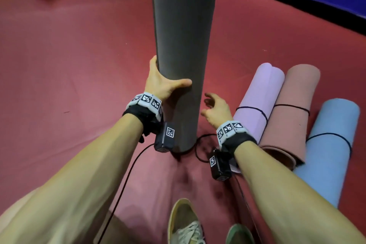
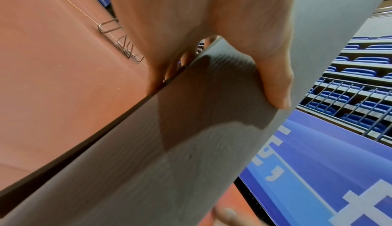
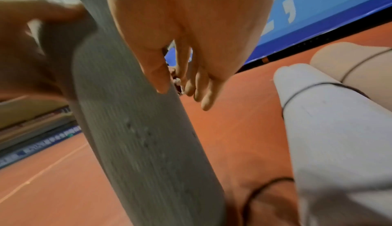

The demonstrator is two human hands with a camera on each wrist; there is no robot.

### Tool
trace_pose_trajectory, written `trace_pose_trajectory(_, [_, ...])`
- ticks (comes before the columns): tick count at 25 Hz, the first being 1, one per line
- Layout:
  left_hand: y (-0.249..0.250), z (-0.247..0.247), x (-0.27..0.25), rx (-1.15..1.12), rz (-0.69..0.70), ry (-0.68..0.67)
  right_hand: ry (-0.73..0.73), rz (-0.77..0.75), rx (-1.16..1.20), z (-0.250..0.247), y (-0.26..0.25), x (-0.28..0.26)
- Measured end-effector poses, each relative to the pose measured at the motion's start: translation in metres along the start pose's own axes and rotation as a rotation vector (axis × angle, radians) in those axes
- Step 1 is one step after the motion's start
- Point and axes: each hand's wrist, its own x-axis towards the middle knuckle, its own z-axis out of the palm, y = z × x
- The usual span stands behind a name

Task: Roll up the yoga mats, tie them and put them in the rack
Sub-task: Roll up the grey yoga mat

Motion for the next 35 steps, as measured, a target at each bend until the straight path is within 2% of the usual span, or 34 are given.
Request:
trace_pose_trajectory(4, [-0.009, -0.006, 0.02, -0.017, 0.055, 0.083, -0.084, 0.184, -0.141, 0.031, 0.067, -0.007])
trace_pose_trajectory(9, [-0.029, 0.0, 0.037, 0.012, 0.089, 0.054, -0.178, 0.357, -0.314, 0.078, 0.128, 0.001])
trace_pose_trajectory(13, [-0.03, 0.004, 0.039, 0.025, 0.128, 0.033, -0.19, 0.46, -0.469, 0.099, 0.149, 0.003])
trace_pose_trajectory(16, [-0.038, 0.004, 0.037, -0.026, 0.166, 0.081, -0.22, 0.51, -0.549, 0.108, 0.153, 0.004])
trace_pose_trajectory(22, [-0.046, 0.009, 0.02, 0.003, 0.149, 0.156, -0.239, 0.478, -0.67, 0.112, 0.153, 0.006])
trace_pose_trajectory(25, [-0.041, 0.022, 0.011, -0.004, 0.148, 0.136, -0.222, 0.413, -0.605, 0.106, 0.134, 0.006])
trace_pose_trajectory(28, [-0.036, 0.03, 0.001, 0.022, 0.12, 0.124, -0.145, 0.294, -0.517, 0.082, 0.094, 0.017])
trace_pose_trajectory(31, [-0.028, 0.025, -0.002, 0.056, 0.058, 0.079, 0.041, 0.197, -0.283, 0.034, 0.035, 0.034])
trace_pose_trajectory(33, [-0.017, 0.016, -0.001, 0.084, -0.012, 0.005, 0.19, 0.098, -0.073, -0.001, -0.011, 0.038])
trace_pose_trajectory(35, [-0.004, 0.009, 0.0, 0.139, -0.072, -0.095, 0.252, -0.032, 0.125, -0.033, -0.06, 0.035])
